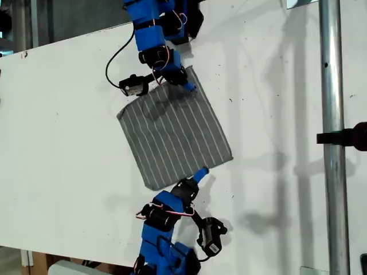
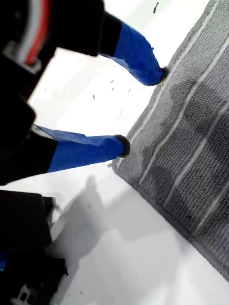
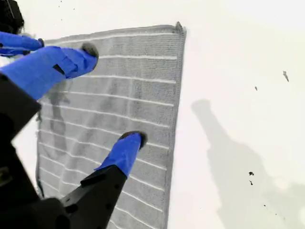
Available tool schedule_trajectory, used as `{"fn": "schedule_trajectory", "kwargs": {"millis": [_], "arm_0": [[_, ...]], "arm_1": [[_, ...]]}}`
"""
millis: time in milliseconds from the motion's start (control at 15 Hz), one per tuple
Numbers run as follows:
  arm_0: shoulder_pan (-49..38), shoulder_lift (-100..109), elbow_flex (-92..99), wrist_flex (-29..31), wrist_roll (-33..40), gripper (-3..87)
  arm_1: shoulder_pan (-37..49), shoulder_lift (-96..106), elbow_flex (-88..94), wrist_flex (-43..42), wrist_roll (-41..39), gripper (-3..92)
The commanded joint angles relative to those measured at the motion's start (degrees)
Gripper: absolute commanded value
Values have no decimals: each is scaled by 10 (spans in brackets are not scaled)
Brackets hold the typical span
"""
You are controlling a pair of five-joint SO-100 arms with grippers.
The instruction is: Grasp corners of a towel and fold twice.
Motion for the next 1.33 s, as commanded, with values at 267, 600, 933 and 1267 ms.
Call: {"fn": "schedule_trajectory", "kwargs": {"millis": [267,600,933,1267], "arm_0": [[-6,1,-43,6,1,286],[4,-2,-37,9,-10,291],[8,-3,-31,11,-17,294],[-17,-10,-54,21,-16,285]], "arm_1": [[-16,-27,59,-101,26,236],[-5,-305,-49,-142,14,248],[-40,-287,-49,-150,10,-2],[-42,-215,-4,-163,12,-2]]}}
